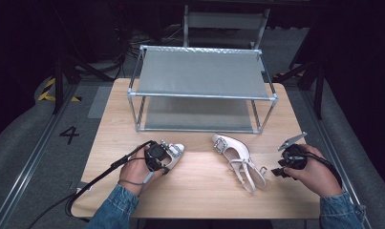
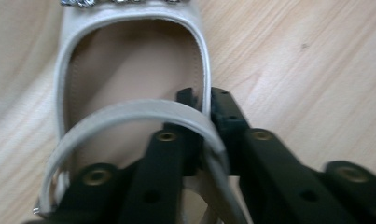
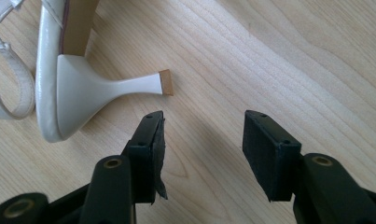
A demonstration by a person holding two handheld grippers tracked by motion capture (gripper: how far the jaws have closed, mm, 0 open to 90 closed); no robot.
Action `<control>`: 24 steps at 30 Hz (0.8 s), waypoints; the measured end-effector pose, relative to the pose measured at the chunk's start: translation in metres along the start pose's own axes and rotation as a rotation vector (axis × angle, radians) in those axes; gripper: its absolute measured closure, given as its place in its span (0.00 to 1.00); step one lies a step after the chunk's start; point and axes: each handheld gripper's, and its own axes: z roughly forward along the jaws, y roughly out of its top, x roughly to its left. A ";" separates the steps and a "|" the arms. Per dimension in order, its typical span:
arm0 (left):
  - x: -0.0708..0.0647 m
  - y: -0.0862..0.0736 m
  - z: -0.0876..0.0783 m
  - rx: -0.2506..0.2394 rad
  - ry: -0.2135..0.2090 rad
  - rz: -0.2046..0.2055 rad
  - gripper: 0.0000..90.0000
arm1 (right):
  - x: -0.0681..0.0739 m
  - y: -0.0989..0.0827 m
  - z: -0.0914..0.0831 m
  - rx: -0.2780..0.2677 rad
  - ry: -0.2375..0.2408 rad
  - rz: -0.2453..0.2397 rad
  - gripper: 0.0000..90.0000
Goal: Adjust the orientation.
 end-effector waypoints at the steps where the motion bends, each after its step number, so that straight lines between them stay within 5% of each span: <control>1: 0.000 0.001 0.000 0.008 0.004 0.007 0.95 | 0.000 0.000 0.000 0.000 0.000 0.001 0.55; 14: 0.010 0.013 -0.028 -0.054 0.015 -0.037 0.96 | -0.002 -0.008 -0.007 -0.025 -0.010 0.025 0.56; 24: 0.025 0.057 -0.040 -0.094 0.044 -0.030 0.96 | 0.001 -0.017 -0.011 -0.028 -0.011 0.035 0.56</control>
